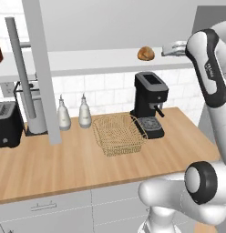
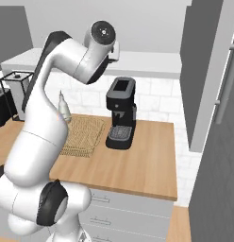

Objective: Open the cabinet, pick up the bread from the cabinet and place it in the basket. Then move the basket to the dining counter.

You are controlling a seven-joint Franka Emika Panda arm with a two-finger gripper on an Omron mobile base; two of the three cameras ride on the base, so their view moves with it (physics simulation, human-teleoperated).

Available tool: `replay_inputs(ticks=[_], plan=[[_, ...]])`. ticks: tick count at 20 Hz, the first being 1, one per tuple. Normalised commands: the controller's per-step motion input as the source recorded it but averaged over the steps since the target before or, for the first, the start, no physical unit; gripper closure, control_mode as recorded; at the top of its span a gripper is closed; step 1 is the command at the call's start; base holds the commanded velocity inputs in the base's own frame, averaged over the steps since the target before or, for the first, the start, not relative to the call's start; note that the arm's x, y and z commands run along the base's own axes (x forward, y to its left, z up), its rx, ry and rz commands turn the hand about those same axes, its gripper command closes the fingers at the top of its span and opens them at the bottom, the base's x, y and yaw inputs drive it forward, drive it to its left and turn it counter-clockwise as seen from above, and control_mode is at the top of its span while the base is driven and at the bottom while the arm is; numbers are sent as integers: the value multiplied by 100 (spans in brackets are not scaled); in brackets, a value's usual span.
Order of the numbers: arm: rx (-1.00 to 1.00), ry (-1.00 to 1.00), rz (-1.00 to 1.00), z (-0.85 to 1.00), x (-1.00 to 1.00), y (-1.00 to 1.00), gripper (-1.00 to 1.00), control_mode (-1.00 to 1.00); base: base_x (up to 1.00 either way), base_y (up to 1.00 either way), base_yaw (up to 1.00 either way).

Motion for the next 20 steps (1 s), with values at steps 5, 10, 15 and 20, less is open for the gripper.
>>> replay_inputs(ticks=[5,10,15,20], plan=[[-9,-11,18,-4,52,6,-100,-100,0,0,0],[-5,16,0,0,47,7,-100,-100,0,0,0],[-4,17,0,0,51,6,-100,-100,0,0,0],[0,-2,0,-9,43,0,-100,-100,0,0,0]])
